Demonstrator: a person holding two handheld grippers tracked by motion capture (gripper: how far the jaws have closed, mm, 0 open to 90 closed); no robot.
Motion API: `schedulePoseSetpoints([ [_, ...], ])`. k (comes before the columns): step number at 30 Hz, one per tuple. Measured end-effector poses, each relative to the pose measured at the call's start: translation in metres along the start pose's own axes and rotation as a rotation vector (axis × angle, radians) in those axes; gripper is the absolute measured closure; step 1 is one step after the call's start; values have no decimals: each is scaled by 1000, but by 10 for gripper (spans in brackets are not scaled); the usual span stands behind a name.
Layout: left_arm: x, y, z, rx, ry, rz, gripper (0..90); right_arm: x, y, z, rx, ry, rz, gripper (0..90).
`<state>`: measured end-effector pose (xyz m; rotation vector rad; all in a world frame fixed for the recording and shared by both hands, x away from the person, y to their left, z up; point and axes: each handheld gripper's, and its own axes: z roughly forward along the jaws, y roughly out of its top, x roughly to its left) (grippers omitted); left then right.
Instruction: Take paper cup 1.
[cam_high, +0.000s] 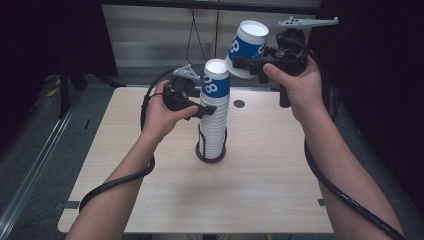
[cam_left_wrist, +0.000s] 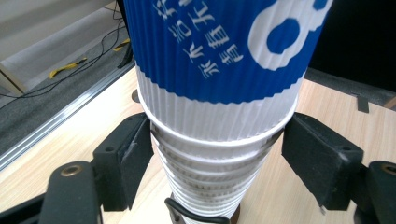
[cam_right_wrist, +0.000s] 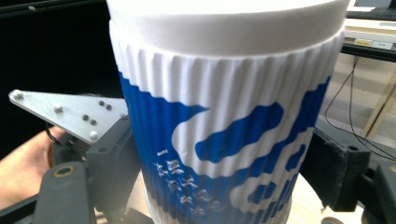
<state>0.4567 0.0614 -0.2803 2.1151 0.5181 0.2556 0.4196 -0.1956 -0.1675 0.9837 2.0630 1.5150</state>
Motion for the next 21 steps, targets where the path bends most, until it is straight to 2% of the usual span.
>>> schedulePoseSetpoints([
  [1,-1,-1,1,-9,1,-14,248,-2,-2,-2,-2,-2,3,205],
  [3,0,-2,0,2,-2,-4,249,-5,-5,-6,-6,-6,6,205],
  [12,-3,-5,-1,1,-9,-13,218,-18,-22,-17,4,-32,13,206],
  [21,-5,-14,-5,16,-17,-9,199,-29,-46,-24,38,-42,7,206],
])
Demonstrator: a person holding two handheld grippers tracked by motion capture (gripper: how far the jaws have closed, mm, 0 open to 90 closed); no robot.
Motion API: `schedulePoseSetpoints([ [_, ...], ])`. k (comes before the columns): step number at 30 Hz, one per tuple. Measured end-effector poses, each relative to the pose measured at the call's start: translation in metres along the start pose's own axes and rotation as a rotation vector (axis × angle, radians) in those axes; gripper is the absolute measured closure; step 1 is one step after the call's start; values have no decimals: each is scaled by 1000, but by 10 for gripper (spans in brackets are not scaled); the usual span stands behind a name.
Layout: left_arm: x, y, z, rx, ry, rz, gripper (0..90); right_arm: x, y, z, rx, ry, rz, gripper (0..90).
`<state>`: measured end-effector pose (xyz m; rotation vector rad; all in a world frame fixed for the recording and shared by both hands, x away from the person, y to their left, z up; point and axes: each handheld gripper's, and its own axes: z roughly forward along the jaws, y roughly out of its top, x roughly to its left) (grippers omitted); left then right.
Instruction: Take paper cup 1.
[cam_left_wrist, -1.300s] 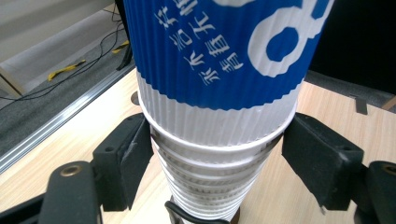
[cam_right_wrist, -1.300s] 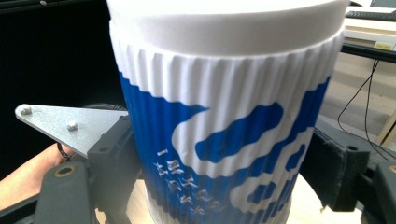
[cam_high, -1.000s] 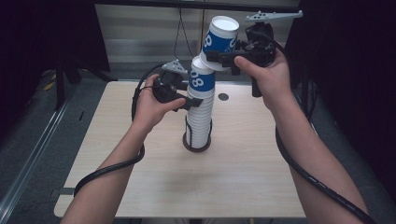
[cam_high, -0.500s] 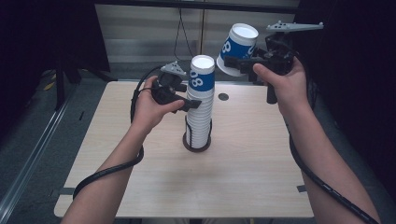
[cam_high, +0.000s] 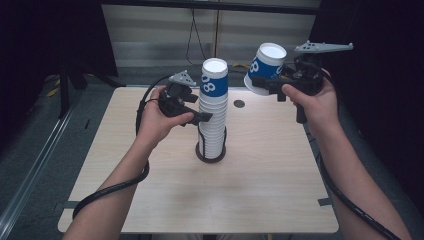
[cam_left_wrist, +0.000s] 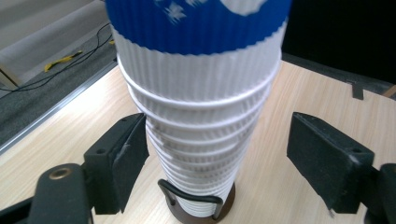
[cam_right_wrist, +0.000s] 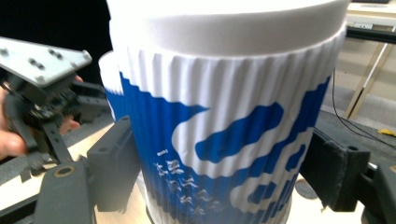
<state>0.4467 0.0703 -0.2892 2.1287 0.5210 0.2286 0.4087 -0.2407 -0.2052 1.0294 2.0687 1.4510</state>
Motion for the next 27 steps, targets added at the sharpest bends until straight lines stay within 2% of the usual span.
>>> schedulePoseSetpoints([
  [2,0,-2,-1,4,-2,1,198,-2,-6,0,7,-8,0,206],
  [3,0,-3,-1,19,-5,15,197,-2,-9,0,15,-5,-1,206],
  [4,-1,-5,-1,11,-1,-1,198,-3,-12,1,18,-3,-5,206],
  [10,0,-12,-4,5,2,-17,197,-3,-28,5,47,5,-15,208],
  [13,0,-16,-8,11,2,-6,196,-2,-35,8,67,15,-26,207],
  [22,-5,-30,-9,10,-24,-14,186,0,-56,15,107,44,-43,208],
  [27,-9,-36,-6,24,-47,3,184,2,-67,18,135,58,-65,208],
])
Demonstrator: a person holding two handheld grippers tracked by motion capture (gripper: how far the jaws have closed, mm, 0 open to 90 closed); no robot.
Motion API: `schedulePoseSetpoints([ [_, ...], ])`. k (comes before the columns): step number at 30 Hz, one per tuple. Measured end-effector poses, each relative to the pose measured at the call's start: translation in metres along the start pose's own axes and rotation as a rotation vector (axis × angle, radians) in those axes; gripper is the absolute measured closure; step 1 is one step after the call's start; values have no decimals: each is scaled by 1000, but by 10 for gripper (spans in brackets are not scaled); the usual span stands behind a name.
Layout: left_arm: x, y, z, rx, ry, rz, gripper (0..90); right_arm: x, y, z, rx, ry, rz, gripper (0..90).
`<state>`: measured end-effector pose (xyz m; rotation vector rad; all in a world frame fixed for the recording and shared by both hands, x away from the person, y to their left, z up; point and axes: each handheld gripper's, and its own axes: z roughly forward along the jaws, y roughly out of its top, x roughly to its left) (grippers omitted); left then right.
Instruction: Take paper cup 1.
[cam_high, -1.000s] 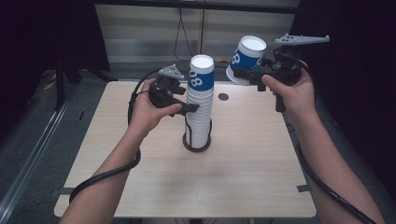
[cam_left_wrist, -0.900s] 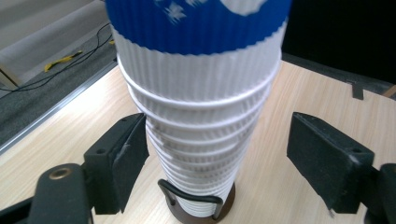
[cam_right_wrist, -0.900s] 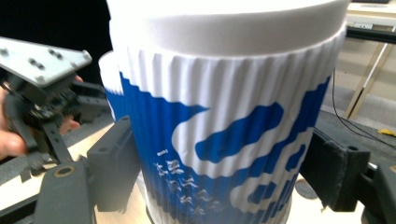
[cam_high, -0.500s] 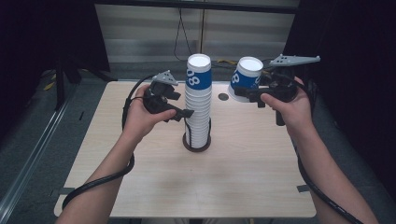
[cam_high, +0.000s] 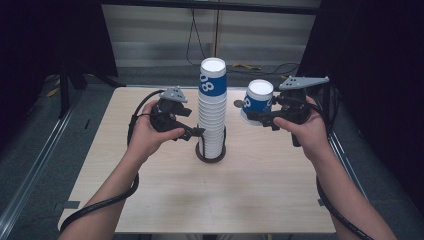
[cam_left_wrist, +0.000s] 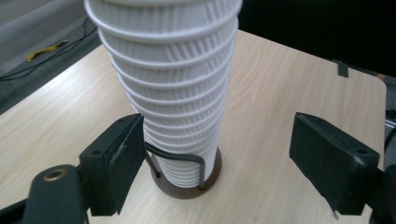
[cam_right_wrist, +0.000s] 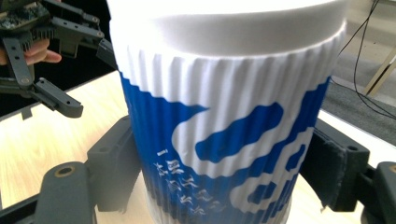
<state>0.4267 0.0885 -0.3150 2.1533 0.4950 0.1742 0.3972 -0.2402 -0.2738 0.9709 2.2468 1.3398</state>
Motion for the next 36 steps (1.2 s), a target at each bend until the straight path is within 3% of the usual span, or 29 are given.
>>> schedulePoseSetpoints([
  [21,-13,-17,10,0,-49,-7,180,9,-36,19,100,83,-58,210],
  [36,-19,-16,15,-7,-77,21,176,22,-49,32,151,130,-94,210],
])
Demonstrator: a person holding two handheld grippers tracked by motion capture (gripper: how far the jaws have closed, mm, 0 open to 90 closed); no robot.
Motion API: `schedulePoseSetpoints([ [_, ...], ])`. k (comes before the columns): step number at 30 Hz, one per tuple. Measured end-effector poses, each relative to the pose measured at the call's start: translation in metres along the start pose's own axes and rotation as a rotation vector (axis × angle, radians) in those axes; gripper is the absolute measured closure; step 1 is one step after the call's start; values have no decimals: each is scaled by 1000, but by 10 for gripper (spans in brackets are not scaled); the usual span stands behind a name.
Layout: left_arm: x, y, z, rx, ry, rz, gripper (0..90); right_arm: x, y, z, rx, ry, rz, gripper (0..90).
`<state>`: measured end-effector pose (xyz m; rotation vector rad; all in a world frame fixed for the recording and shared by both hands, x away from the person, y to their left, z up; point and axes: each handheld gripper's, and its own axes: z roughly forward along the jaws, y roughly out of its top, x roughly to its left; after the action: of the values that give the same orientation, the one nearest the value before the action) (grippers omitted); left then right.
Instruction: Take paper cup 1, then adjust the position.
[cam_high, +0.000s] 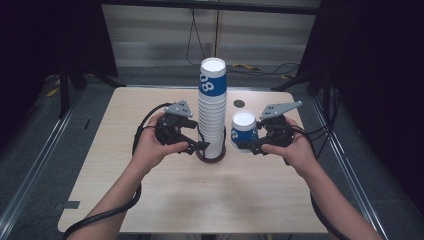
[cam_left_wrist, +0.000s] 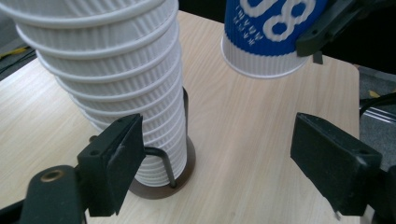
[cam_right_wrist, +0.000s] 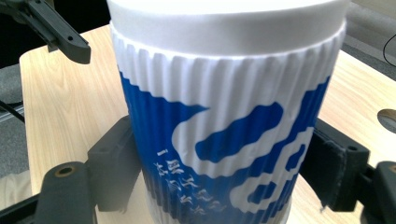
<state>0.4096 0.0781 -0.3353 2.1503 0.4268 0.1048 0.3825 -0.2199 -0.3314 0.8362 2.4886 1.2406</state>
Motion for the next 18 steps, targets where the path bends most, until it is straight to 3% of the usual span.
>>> schedulePoseSetpoints([
  [18,-8,4,1,1,-15,8,169,9,-6,9,50,30,-42,210],
])
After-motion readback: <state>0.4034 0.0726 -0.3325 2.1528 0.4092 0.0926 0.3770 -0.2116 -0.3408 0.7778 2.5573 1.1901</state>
